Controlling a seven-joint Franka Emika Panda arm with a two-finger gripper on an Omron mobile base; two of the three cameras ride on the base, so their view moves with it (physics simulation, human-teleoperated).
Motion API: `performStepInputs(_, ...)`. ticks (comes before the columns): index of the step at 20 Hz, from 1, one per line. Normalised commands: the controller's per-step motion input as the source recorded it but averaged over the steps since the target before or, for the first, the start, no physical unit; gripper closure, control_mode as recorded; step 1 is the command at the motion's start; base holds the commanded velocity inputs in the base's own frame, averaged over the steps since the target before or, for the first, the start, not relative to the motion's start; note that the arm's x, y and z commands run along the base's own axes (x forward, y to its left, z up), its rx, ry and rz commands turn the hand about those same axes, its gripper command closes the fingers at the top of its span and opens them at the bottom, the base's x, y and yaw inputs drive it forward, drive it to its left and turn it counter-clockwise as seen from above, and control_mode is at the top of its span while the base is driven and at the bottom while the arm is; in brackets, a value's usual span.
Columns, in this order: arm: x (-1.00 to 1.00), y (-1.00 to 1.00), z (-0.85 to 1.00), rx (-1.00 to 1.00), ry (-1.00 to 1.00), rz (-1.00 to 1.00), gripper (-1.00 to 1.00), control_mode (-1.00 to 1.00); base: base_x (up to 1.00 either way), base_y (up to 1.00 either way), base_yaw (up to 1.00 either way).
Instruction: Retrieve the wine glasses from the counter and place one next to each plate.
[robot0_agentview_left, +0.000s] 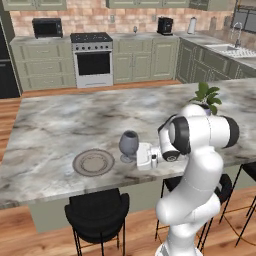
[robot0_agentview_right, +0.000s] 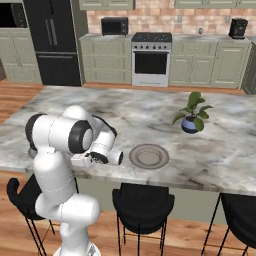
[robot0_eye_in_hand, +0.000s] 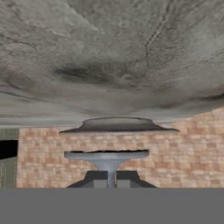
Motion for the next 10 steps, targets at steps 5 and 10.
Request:
performStepInputs(5, 0.27, 0.01, -0.24, -0.01, 0.00, 0.00, 1.00, -1.00, 0.00, 0.00, 0.00)
performStepInputs(10, 0.27, 0.03, -0.26, -0.02, 0.00, 0.00, 1.00, -1.00, 0.00, 0.00, 0.00)
